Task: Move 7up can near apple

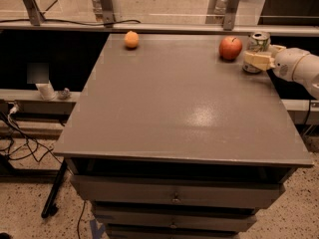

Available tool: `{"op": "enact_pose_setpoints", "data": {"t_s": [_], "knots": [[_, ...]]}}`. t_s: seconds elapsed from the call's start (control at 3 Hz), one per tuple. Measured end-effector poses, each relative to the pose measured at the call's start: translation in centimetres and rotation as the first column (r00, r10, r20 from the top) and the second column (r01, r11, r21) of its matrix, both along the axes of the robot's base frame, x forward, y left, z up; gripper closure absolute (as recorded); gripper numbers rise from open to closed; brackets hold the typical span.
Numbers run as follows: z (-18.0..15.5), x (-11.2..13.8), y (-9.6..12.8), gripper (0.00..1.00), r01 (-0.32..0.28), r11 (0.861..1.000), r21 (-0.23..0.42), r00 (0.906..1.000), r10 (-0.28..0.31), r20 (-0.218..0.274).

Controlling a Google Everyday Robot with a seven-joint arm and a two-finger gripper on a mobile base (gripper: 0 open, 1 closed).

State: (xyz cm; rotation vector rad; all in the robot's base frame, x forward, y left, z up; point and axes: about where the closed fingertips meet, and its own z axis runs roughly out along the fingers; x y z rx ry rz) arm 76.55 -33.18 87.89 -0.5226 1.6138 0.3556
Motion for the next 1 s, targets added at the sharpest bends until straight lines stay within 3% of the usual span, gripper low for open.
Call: {"op": "enact_pose_setpoints", "data": {"t_s": [0.33,0.67,1.0], "knots": [[-0.56,0.97,0.15,1.0,0.027,0.996,0.083,0.9996,-0.027,0.002],[-0.79,1.66,0.53,0.83,0.034,0.991,0.131,0.9994,-0.033,-0.012],[-0.86,1.85,0.9,0.59,0.028,0.988,0.152,0.9994,-0.024,-0.027]]}}
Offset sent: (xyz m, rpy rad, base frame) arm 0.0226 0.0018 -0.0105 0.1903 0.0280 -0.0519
